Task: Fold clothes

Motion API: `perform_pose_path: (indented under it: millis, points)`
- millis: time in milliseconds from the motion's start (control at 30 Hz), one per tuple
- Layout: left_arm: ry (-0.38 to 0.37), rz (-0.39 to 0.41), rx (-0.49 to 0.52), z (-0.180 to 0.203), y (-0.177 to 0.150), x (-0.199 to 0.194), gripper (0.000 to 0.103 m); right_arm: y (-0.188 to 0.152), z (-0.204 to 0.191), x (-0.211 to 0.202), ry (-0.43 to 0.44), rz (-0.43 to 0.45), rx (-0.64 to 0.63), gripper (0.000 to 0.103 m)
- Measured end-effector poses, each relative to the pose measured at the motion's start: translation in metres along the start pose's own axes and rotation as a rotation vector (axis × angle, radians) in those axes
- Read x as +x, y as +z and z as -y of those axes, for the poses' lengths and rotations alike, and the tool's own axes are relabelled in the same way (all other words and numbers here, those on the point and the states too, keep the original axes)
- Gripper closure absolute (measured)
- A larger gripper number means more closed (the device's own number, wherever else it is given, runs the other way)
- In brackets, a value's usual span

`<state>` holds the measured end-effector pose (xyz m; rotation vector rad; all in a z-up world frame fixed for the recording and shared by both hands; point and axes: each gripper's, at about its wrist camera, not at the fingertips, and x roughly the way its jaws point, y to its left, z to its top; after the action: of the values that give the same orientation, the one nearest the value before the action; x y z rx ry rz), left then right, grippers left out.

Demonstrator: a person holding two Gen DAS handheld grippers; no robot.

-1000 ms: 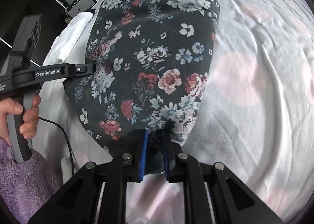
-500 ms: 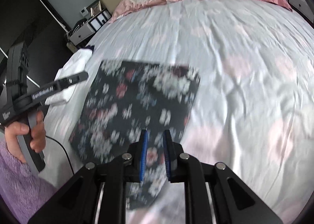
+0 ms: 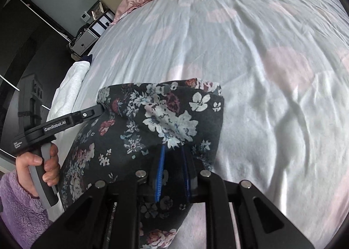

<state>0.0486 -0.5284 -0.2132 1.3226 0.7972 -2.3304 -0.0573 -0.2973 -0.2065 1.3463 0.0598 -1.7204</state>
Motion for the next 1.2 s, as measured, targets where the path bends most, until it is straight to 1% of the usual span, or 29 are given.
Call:
perform_pose_path:
  millis: [100, 167, 200, 267, 333, 367, 400, 433, 467, 500, 567, 667, 767, 833, 900, 967, 1133, 1200]
  points:
    - [0.019, 0.005, 0.015, 0.004, -0.001, -0.002, 0.076, 0.001, 0.006, 0.004, 0.037, 0.002, 0.030, 0.087]
    - [0.031, 0.022, 0.014, 0.006, -0.003, -0.005, 0.075, 0.000, 0.008, 0.003, 0.047, 0.005, 0.033, 0.087]
    - [0.043, 0.043, 0.013, 0.008, -0.006, -0.011, 0.072, -0.001, 0.007, 0.002, 0.047, 0.008, 0.030, 0.087]
    - [0.067, 0.084, 0.011, 0.013, -0.010, -0.022, 0.072, -0.002, 0.005, 0.000, 0.041, 0.017, 0.026, 0.087]
    - [0.084, 0.118, -0.004, 0.015, -0.020, -0.042, 0.072, -0.003, 0.003, -0.006, 0.040, 0.030, 0.028, 0.087]
    - [0.092, 0.135, -0.012, 0.016, -0.025, -0.052, 0.070, -0.004, 0.003, -0.010, 0.045, 0.037, 0.032, 0.084]
    - [0.100, 0.151, -0.021, 0.016, -0.031, -0.062, 0.060, -0.004, 0.003, -0.014, 0.054, 0.046, 0.045, 0.078]
    - [0.103, 0.158, -0.045, 0.014, -0.037, -0.071, 0.052, -0.005, 0.005, -0.018, 0.063, 0.055, 0.065, 0.075]
    - [0.108, 0.161, -0.081, 0.009, -0.044, -0.078, 0.036, -0.006, 0.008, -0.022, 0.073, 0.063, 0.086, 0.070]
    - [0.111, 0.162, -0.116, 0.005, -0.050, -0.085, 0.035, -0.007, 0.011, -0.026, 0.082, 0.073, 0.108, 0.067]
    - [0.102, 0.148, -0.189, -0.007, -0.063, -0.094, 0.035, -0.009, 0.016, -0.031, 0.091, 0.075, 0.143, 0.064]
    - [0.097, 0.119, -0.311, -0.025, -0.082, -0.101, 0.035, -0.015, 0.022, -0.034, 0.079, 0.049, 0.172, 0.063]
    - [0.064, 0.098, -0.403, -0.039, -0.098, -0.107, 0.034, -0.024, 0.028, -0.036, 0.095, 0.012, 0.198, 0.062]
    - [0.025, 0.090, -0.436, -0.039, -0.102, -0.107, 0.034, -0.030, 0.031, -0.038, 0.120, -0.003, 0.217, 0.062]
    - [0.002, 0.076, -0.438, -0.036, -0.104, -0.103, 0.034, -0.035, 0.034, -0.039, 0.138, -0.013, 0.234, 0.062]
    - [-0.009, 0.066, -0.410, -0.031, -0.101, -0.098, 0.034, -0.040, 0.036, -0.038, 0.161, -0.029, 0.252, 0.062]
    - [-0.017, 0.071, -0.326, -0.022, -0.084, -0.083, 0.034, -0.052, 0.042, -0.029, 0.202, -0.081, 0.305, 0.062]
    - [-0.003, 0.059, -0.286, -0.022, -0.077, -0.073, 0.034, -0.054, 0.044, -0.026, 0.215, -0.092, 0.312, 0.062]
